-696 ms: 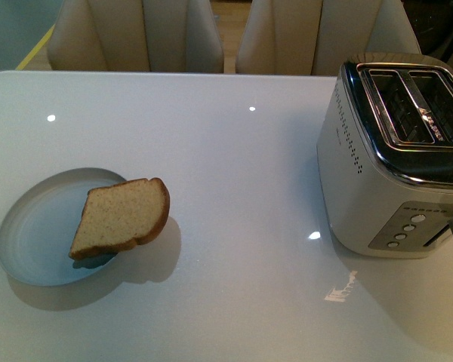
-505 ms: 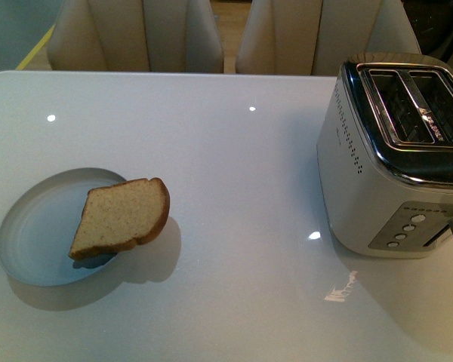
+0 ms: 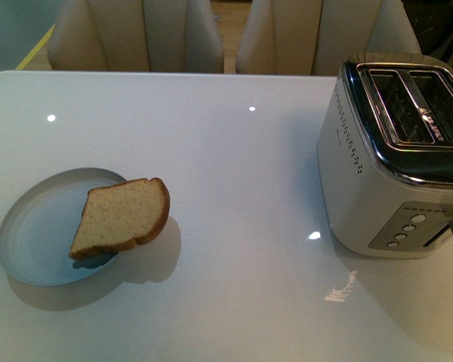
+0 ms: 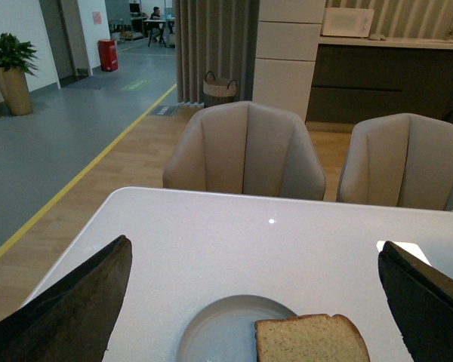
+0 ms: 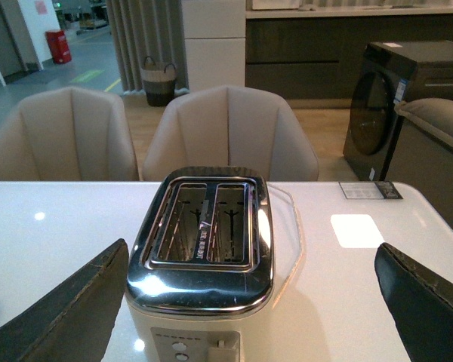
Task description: Left arm holds plate, right arm toasts bread
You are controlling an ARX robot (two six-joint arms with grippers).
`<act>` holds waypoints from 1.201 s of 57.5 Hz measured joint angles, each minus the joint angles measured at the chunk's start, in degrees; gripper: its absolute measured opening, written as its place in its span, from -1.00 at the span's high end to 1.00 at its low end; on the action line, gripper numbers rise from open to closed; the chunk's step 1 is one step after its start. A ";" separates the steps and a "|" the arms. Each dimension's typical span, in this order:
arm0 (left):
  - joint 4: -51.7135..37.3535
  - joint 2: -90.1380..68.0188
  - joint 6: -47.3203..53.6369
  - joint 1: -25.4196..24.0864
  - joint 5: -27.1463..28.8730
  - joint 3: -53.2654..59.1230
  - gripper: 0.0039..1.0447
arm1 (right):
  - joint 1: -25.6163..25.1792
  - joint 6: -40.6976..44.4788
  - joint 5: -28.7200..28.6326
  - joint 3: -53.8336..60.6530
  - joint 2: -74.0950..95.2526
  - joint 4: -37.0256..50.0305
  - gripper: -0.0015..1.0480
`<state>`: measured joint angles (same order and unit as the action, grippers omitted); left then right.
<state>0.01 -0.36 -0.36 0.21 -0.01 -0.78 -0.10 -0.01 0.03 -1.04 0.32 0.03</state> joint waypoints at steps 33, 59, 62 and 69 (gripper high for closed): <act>-20.50 -57.51 -4.92 -10.99 -13.57 -13.18 -0.87 | 0.00 0.00 -0.02 0.00 -0.02 0.00 -0.83; -41.38 -112.59 4.55 -16.46 -14.75 -31.17 -0.87 | 0.00 0.00 -0.02 0.00 -0.02 0.00 -0.83; -41.38 -115.10 5.14 -16.63 -14.32 -32.30 -0.87 | 0.00 0.00 -0.02 0.00 -0.02 0.00 -0.83; -41.38 -118.97 5.73 -16.74 -13.90 -34.40 -0.87 | 0.00 0.00 -0.02 0.00 -0.02 0.00 -0.83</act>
<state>-41.36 -119.33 5.37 -16.53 -13.91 -35.18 -0.10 -0.01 0.01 -1.04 0.30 0.03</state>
